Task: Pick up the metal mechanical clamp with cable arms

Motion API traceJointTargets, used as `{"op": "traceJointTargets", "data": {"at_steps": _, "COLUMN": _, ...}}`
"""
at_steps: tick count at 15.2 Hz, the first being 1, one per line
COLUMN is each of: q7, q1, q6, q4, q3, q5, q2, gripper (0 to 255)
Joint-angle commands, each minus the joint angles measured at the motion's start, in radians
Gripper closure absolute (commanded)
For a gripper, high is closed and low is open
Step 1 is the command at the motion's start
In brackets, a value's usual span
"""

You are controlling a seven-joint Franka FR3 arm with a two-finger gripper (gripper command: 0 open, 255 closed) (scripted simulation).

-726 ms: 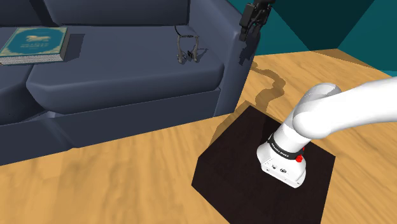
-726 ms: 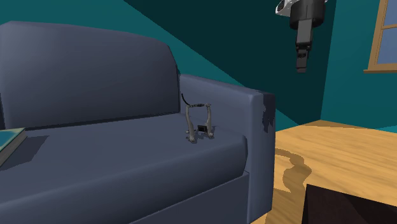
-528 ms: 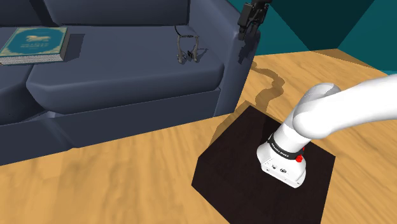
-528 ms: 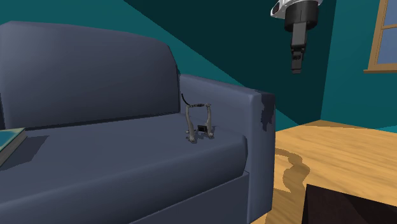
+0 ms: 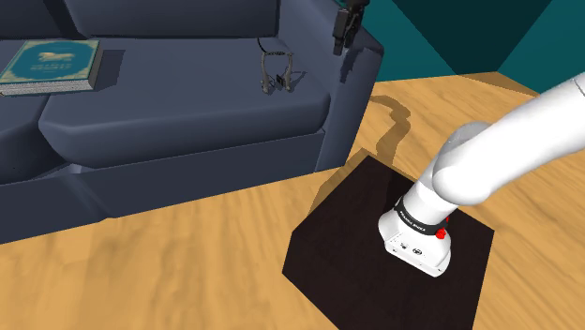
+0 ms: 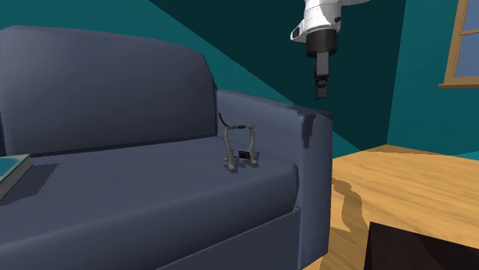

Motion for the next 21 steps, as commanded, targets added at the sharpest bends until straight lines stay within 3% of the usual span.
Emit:
{"op": "traceJointTargets", "data": {"at_steps": 1, "q7": -0.069, "q1": 0.008, "q6": 0.008, "q4": 0.069, "q3": -0.020, "q5": -0.009, "q2": 0.088, "gripper": 0}}
{"op": "traceJointTargets", "data": {"at_steps": 11, "q7": -0.370, "q1": 0.011, "q6": 0.010, "q4": 0.454, "q3": -0.062, "q5": -0.005, "q2": 0.517, "gripper": 0}}
{"op": "traceJointTargets", "data": {"at_steps": 18, "q7": -0.545, "q1": -0.017, "q6": -0.067, "q4": 0.846, "q3": -0.042, "q5": 0.004, "q2": 0.851, "gripper": 0}}
{"op": "traceJointTargets", "data": {"at_steps": 21, "q7": -0.550, "q1": -0.018, "q6": -0.044, "q4": 0.836, "q3": -0.040, "q5": 0.004, "q2": 0.864, "gripper": 0}}
